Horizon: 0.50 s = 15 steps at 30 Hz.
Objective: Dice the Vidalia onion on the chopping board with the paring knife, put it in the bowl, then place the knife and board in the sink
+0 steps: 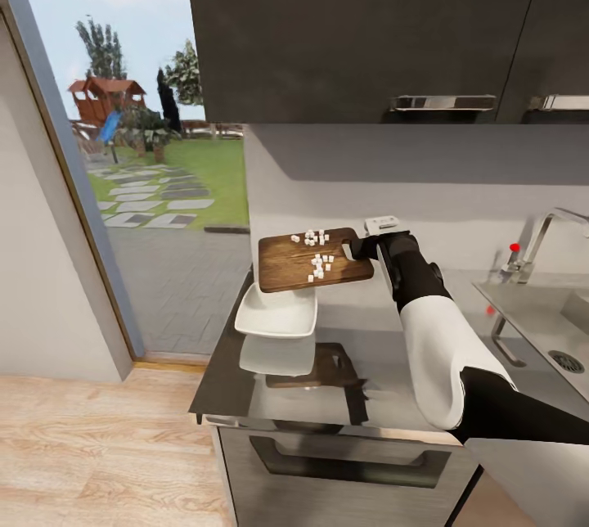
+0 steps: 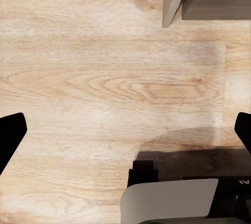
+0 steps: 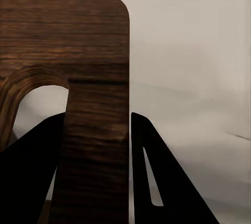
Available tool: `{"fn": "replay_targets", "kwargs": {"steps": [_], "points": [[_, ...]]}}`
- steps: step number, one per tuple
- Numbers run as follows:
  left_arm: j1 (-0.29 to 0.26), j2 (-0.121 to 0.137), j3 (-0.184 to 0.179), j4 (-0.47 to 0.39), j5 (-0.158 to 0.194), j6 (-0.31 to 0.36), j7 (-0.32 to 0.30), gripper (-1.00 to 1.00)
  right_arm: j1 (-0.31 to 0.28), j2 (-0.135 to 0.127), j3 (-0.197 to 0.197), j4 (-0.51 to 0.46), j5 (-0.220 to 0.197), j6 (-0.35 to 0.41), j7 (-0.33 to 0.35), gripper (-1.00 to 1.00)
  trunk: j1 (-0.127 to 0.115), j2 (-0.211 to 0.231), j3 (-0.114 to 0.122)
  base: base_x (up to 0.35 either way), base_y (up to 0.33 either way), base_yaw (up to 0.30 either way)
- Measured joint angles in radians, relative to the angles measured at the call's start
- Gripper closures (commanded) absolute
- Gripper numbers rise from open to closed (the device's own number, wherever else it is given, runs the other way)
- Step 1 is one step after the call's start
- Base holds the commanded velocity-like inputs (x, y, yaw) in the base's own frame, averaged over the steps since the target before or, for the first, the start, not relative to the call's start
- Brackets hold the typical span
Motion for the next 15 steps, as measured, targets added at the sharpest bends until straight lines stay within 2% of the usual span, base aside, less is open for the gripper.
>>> {"fn": "replay_targets", "kwargs": {"steps": [15], "points": [[0.000, -0.001, 0.000, 0.000, 0.000, 0.000, 0.000, -1.00, 0.000, 0.000, 0.005, 0.004, 0.010, 0.005, -0.022, 1.00, 0.000, 0.000, 0.000, 0.000, 0.000, 0.000]]}}
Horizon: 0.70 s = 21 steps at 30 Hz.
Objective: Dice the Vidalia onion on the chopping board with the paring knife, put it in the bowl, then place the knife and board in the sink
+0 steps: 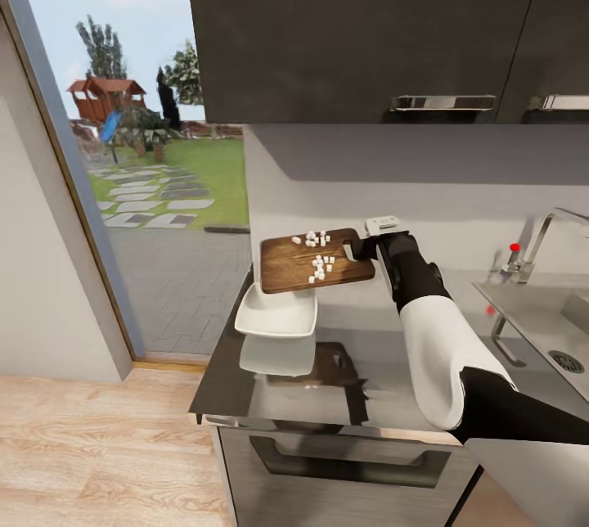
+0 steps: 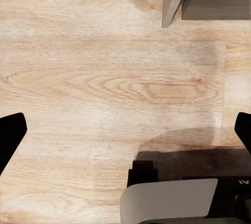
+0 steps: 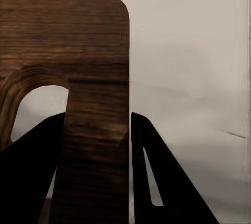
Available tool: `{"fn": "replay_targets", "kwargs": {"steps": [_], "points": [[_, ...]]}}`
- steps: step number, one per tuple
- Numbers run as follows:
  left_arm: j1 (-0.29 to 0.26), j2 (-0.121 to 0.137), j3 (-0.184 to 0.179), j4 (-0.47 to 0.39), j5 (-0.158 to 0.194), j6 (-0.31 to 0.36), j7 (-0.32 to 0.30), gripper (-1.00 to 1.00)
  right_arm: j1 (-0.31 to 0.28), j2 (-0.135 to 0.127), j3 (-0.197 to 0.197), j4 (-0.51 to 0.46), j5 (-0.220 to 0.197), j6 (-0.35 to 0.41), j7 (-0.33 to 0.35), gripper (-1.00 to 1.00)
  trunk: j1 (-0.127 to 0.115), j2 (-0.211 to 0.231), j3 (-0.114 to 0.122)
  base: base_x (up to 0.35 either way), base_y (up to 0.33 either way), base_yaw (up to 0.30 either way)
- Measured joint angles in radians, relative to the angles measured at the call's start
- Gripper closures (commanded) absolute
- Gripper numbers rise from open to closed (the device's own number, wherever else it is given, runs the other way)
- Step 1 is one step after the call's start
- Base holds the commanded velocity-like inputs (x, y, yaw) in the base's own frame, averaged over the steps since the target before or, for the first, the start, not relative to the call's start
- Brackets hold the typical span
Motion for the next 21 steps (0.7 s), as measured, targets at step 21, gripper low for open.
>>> {"fn": "replay_targets", "kwargs": {"steps": [21], "points": [[0.000, -0.001, 0.000, 0.000, -0.001, 0.000, 0.000, -1.00, 0.000, 0.000, 0.054, 0.002, -0.001, 0.004, -0.035, 1.00, 0.000, 0.000, 0.000, 0.000, 0.035, 0.000]]}}
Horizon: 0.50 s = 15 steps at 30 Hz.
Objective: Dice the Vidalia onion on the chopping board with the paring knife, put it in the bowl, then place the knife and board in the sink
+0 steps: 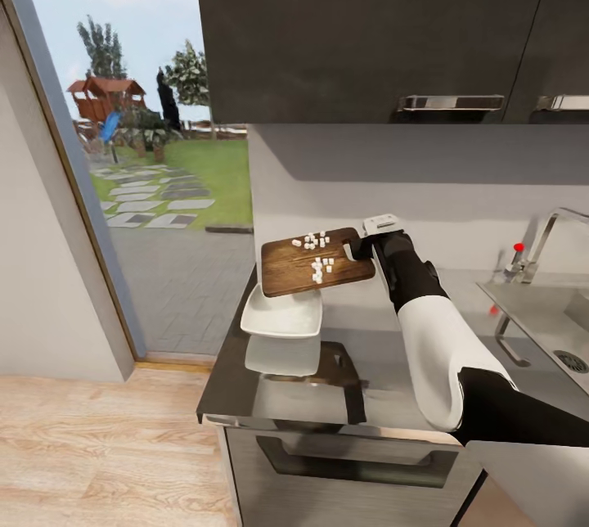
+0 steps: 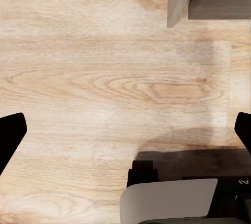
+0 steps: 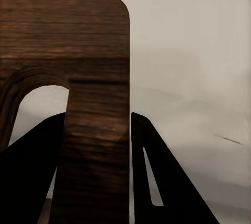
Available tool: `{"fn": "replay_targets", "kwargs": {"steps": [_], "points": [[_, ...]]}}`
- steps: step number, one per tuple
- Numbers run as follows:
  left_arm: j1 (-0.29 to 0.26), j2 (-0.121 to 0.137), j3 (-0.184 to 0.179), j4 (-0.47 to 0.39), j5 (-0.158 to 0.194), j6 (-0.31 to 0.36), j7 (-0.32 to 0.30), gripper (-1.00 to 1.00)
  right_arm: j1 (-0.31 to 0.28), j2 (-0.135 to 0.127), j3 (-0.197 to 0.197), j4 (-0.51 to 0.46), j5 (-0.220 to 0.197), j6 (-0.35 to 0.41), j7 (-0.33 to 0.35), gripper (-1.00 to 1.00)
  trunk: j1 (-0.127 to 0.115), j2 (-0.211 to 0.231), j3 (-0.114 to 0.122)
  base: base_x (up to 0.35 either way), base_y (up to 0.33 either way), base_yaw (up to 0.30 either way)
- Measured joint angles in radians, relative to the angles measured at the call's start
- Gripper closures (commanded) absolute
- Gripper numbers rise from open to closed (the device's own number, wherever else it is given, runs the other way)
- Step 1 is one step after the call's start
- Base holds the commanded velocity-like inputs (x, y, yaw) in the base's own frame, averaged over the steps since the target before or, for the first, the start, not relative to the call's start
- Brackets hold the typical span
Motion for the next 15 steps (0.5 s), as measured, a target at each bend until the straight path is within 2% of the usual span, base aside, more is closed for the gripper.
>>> {"fn": "replay_targets", "kwargs": {"steps": [15], "points": [[0.000, 0.000, 0.000, 0.000, 0.000, 0.000, 0.000, -1.00, 0.000, 0.000, 0.002, 0.000, 0.000, 0.000, -0.007, 1.00, 0.000, 0.000, 0.000, 0.000, 0.002, 0.000]]}}
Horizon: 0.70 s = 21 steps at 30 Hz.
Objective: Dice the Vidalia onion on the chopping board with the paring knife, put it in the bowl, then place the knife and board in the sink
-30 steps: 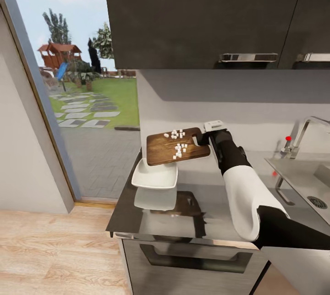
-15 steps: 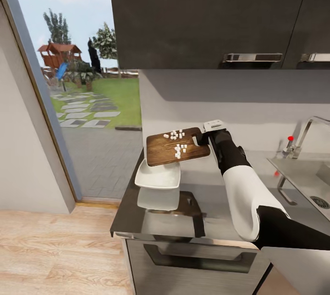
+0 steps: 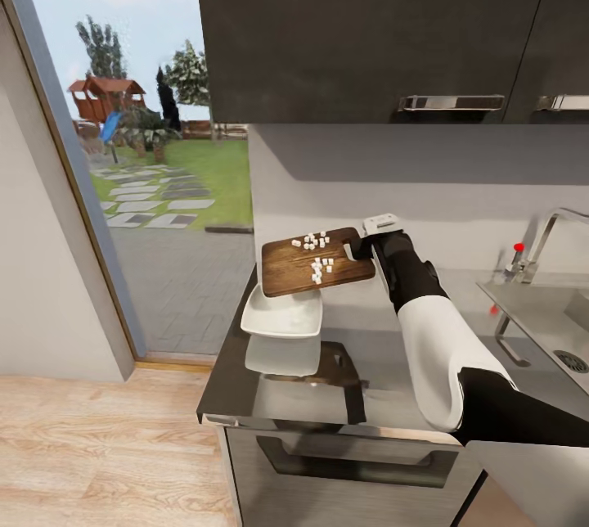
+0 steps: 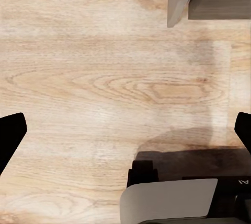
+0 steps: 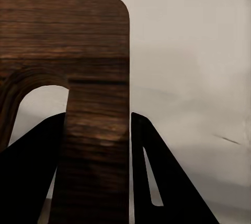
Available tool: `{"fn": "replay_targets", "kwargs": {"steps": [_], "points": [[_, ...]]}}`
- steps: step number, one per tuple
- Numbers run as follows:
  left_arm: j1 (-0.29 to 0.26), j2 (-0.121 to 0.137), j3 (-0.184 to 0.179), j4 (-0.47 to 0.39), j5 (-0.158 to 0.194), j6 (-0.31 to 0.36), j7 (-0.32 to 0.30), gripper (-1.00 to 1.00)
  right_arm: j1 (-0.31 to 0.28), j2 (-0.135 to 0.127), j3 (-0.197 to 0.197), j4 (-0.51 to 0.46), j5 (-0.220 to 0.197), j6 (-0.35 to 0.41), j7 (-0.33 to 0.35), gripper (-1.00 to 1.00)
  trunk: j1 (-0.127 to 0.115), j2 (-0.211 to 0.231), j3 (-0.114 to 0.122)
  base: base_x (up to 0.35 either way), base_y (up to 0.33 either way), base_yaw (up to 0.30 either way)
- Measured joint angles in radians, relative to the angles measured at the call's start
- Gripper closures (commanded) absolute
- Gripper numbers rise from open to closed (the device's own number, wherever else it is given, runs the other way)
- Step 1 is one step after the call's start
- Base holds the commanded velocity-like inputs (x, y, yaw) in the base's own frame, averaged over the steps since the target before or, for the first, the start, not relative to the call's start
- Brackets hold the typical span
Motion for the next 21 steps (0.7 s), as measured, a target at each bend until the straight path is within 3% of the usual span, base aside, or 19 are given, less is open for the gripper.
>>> {"fn": "replay_targets", "kwargs": {"steps": [7, 21], "points": [[0.000, 0.000, 0.000, 0.000, 0.000, 0.000, 0.000, -1.00, 0.000, 0.000, 0.054, 0.000, 0.000, 0.003, -0.046, 1.00, 0.000, 0.000, 0.000, 0.000, 0.000, 0.000], [0.000, 0.000, 0.000, 0.000, 0.000, 0.000, 0.000, -1.00, 0.000, 0.000, 0.062, 0.000, 0.000, 0.005, -0.053, 1.00, 0.000, 0.000, 0.000, 0.000, 0.000, 0.000]]}}
